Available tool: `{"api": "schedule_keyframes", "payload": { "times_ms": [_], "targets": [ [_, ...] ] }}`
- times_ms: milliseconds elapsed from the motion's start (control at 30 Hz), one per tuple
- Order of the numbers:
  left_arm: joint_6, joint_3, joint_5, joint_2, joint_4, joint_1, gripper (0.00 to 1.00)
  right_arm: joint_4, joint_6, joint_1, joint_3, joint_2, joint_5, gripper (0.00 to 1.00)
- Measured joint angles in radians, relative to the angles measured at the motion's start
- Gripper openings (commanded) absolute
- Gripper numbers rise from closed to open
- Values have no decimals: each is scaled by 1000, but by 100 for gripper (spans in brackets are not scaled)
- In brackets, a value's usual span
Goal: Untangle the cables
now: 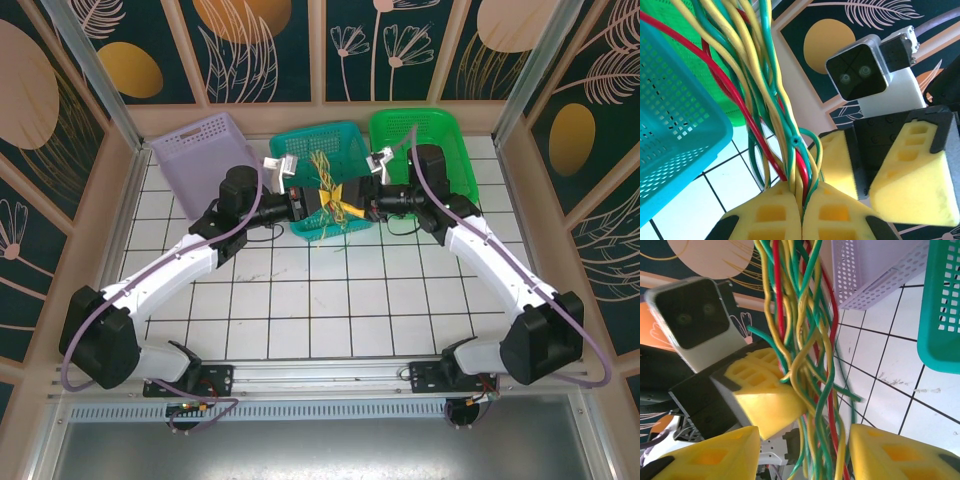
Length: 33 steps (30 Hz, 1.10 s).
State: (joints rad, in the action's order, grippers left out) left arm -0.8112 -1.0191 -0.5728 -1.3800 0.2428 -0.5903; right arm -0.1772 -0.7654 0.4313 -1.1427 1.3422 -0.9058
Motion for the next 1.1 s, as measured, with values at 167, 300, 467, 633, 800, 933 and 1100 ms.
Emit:
{"api": "schedule_keyframes", "payload": {
  "times_ms": [167, 300, 467, 633, 800, 933, 1100],
  "targets": [
    [-5, 0, -14, -2, -3, 1, 0, -13, 15, 25, 2, 16, 17, 37],
    [-9, -1, -14, -5, -6, 5, 0, -13, 24, 27, 5, 19, 41, 13],
    [20, -7, 15, -6, -68, 4, 0, -45, 54, 25, 5, 20, 92, 0],
    [79, -31, 71, 0, -152, -15, 0, -96, 89, 21, 7, -2, 136, 0],
    [117, -40, 125, 31, -207, -35, 0, -126, 133, 21, 7, -36, 171, 0],
    [143, -51, 167, 38, -260, -41, 0, -135, 159, 21, 7, -55, 215, 0],
    [161, -58, 190, 39, -291, -45, 0, -147, 181, 21, 12, -66, 256, 0]
  ]
}}
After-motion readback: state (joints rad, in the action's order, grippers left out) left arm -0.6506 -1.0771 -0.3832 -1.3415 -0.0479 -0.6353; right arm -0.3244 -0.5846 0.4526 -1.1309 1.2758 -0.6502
